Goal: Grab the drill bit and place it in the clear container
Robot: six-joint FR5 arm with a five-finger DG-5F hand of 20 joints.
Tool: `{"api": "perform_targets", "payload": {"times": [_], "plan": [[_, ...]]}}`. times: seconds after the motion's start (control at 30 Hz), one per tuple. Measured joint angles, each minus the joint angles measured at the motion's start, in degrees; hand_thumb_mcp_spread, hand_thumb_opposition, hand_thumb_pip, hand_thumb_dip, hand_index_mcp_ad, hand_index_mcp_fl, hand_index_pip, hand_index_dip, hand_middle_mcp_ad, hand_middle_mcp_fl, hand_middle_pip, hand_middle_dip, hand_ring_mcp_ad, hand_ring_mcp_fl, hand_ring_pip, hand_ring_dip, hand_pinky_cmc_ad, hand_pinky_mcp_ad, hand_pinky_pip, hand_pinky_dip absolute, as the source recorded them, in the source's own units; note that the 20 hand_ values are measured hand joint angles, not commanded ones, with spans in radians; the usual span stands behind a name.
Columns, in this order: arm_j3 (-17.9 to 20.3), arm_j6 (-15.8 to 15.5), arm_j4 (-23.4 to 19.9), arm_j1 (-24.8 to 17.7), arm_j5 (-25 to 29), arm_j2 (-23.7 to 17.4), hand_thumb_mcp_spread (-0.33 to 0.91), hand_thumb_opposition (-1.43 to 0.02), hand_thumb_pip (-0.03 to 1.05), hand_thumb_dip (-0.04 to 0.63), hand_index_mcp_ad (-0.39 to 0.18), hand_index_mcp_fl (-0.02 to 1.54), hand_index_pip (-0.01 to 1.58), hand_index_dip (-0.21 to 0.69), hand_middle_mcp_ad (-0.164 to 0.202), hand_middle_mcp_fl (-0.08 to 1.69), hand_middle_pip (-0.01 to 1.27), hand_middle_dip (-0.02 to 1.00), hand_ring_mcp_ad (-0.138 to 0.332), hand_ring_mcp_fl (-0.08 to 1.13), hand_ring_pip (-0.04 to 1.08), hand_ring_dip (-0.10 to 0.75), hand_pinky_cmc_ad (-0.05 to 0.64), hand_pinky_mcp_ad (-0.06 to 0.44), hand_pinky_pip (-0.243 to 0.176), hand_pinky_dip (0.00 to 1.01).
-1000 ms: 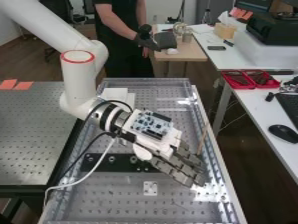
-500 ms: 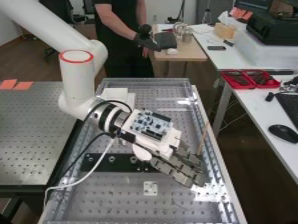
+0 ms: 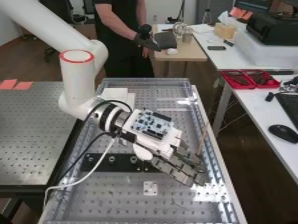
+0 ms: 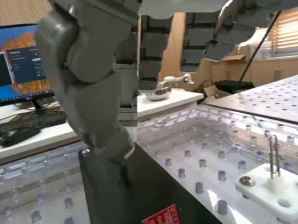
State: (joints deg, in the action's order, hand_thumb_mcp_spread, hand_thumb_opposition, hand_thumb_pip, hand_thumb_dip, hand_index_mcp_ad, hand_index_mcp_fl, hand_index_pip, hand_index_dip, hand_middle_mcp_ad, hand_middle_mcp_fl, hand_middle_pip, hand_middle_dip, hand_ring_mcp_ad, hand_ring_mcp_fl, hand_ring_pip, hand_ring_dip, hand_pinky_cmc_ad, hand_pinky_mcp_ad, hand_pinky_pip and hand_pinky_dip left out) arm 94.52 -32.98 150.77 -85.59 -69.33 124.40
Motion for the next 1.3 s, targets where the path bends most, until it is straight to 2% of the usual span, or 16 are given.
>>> {"api": "perform_targets", "payload": {"times": [0.27,0.67,0.8,0.87,0.93,1.07,1.3], "plan": [[-0.4,0.1,0.3,0.2,-0.4,0.1,0.54,-0.93,0.55,0.330,-0.096,0.62,0.85,0.255,-0.072,0.31,0.10,0.25,0.108,0.11,0.10,0.073,0.222,0.054,-0.037,0.14],[-0.6,-0.1,0.3,0.1,-0.6,0.3,0.53,-0.90,0.56,0.330,-0.093,0.62,0.85,0.255,-0.072,0.32,0.10,0.25,0.110,0.09,0.10,0.073,0.222,0.056,-0.037,0.14],[-0.7,-0.4,0.3,0.1,-0.6,0.3,0.53,-0.90,0.56,0.330,-0.096,0.67,0.92,0.255,-0.072,0.32,0.10,0.25,0.113,0.09,0.10,0.073,0.222,0.052,-0.037,0.14],[-0.7,-0.6,0.2,0.1,-0.6,0.4,0.53,-0.93,0.56,0.330,-0.103,0.73,1.01,0.250,-0.072,0.32,0.10,0.25,0.113,0.09,0.10,0.073,0.222,0.056,-0.037,0.14],[-0.7,-0.7,0.2,0.1,-0.5,0.4,0.56,-0.97,0.53,0.333,-0.103,0.73,1.03,0.250,-0.068,0.32,0.11,0.25,0.113,0.10,0.10,0.073,0.222,0.056,-0.037,0.14],[-0.8,-1.1,0.0,0.2,-0.4,0.5,0.61,-0.99,0.53,0.333,-0.103,0.74,1.04,0.248,-0.072,0.32,0.11,0.25,0.113,0.10,0.10,0.073,0.222,0.052,-0.037,0.14],[-0.8,-0.5,-0.9,0.1,-0.2,0.6,0.62,-0.99,0.51,0.333,-0.103,0.80,1.04,0.248,-0.070,0.35,0.11,0.25,0.110,0.11,0.10,0.079,0.227,0.059,-0.037,0.14]]}}
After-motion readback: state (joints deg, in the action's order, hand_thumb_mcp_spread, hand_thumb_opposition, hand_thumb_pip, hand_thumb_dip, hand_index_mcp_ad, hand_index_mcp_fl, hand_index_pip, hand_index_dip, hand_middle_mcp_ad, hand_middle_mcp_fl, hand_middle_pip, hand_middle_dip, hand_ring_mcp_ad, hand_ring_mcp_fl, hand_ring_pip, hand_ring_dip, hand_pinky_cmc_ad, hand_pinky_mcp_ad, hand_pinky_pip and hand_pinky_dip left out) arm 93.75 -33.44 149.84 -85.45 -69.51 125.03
